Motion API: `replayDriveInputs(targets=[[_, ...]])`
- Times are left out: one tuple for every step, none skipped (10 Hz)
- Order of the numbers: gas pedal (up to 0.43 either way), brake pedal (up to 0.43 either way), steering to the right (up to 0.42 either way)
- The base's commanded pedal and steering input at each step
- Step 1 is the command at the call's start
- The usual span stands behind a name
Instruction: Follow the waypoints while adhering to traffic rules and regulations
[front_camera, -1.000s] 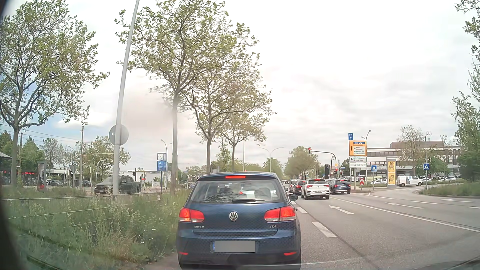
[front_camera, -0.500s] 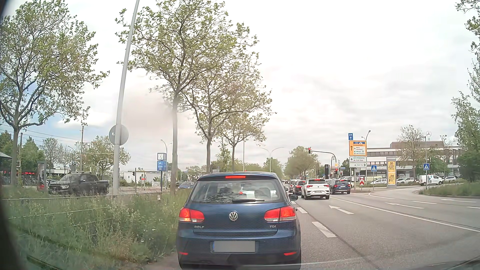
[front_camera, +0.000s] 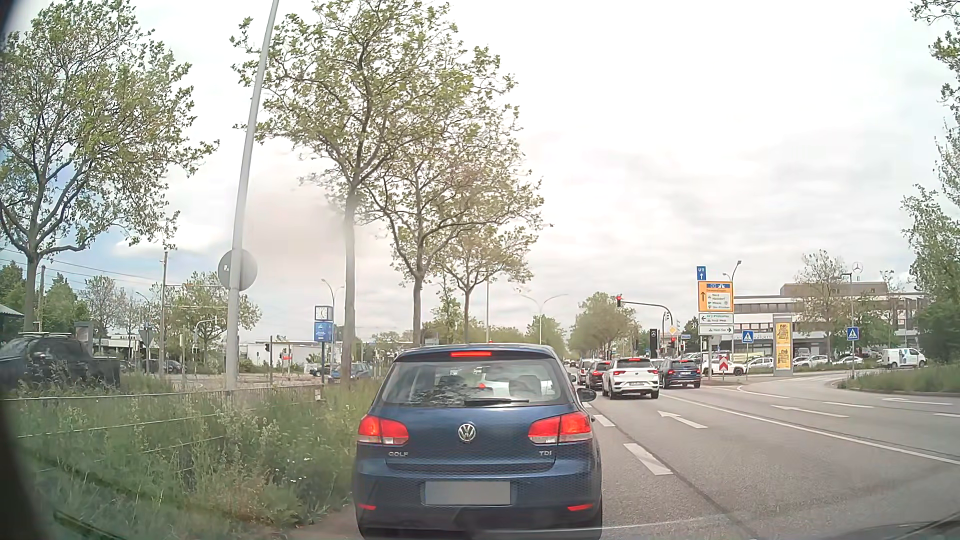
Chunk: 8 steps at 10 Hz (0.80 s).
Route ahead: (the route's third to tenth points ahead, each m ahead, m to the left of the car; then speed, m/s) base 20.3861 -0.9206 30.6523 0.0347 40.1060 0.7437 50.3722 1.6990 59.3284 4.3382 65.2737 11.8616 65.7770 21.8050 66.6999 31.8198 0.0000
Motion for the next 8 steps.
replayDriveInputs(targets=[[0.000,0.268,0.005],[0.000,0.268,0.005],[0.000,0.268,0.005],[0.000,0.268,0.005],[0.000,0.268,0.005],[0.000,0.268,0.005],[0.000,0.268,0.005],[0.000,0.268,0.005]])
